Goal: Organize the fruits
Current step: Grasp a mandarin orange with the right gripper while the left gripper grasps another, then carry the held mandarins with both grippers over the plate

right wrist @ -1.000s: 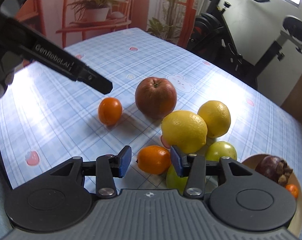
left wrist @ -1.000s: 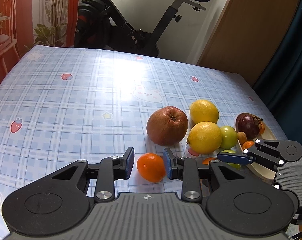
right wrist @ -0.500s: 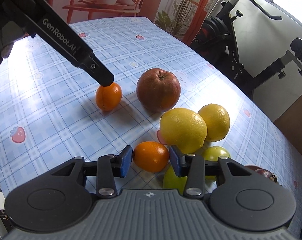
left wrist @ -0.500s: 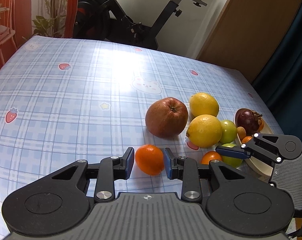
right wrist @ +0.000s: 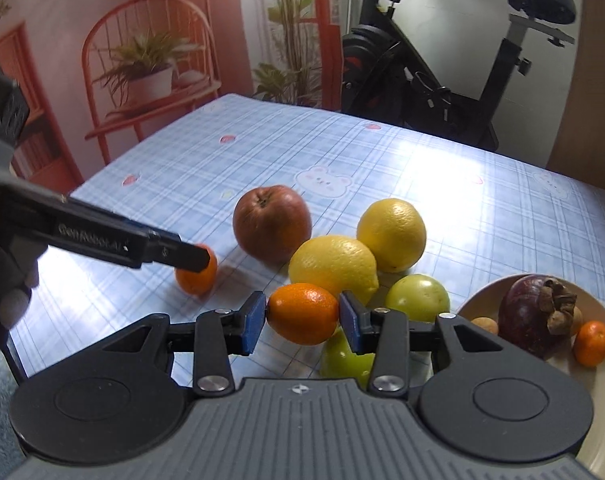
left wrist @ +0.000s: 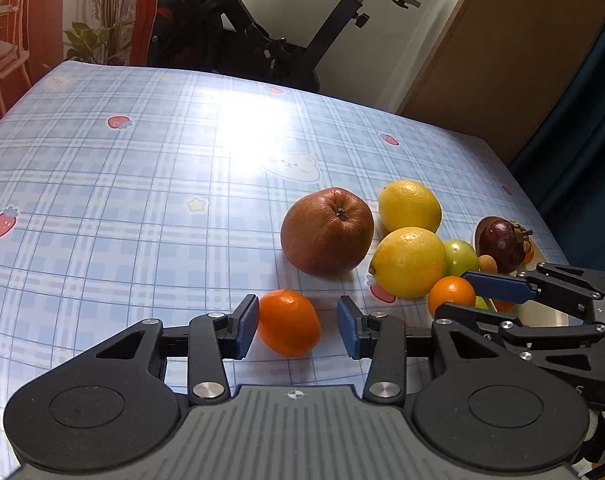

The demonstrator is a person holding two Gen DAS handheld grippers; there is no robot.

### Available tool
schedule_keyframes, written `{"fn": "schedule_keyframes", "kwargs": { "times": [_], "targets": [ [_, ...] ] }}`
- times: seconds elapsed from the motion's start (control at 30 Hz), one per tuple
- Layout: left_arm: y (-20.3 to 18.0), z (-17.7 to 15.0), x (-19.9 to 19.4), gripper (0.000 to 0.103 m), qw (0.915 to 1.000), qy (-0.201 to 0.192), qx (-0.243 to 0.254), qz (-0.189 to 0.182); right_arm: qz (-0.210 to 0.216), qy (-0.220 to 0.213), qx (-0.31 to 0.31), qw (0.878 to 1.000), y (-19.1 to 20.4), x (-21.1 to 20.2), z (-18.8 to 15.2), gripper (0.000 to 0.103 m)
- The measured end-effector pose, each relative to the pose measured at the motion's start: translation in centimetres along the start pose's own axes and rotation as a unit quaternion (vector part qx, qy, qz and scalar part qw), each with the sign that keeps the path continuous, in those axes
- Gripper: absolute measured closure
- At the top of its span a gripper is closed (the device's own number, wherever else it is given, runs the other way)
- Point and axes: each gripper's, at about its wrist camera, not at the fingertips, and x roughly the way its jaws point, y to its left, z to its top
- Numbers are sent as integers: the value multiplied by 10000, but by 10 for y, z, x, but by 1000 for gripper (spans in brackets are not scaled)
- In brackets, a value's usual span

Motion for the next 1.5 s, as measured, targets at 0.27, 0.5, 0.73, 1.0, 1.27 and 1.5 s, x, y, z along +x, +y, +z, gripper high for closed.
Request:
{"fn": "schedule_keyframes", "kwargs": {
  "times": [0.27, 0.5, 0.73, 1.0, 1.27, 1.5],
  "targets": [
    [-3, 0, 4, 58, 9996, -23, 123, 241, -42, -213, 317, 9993, -13, -19, -5, 60],
    [4, -3, 11, 59, 9994, 160, -64, 315, -125, -289, 487, 9983, -20, -30, -9, 60],
    [-4, -6, 7, 65, 9992, 62, 167, 370, -239, -383, 627, 9970, -26, -40, -15, 60],
    [-37, 3, -23, 65, 9979, -316, 520, 215, -333, -606, 839, 9941, -43, -60, -25, 60],
    [-101, 6, -25, 65, 9933, -380, 1079, -185, -581, -799, 1148, 9885, -81, -87, -42, 60],
    [-150, -10, 1, 65, 9873, -142, 1465, -602, -908, -795, 1363, 9833, -119, -109, -65, 60]
  ]
}}
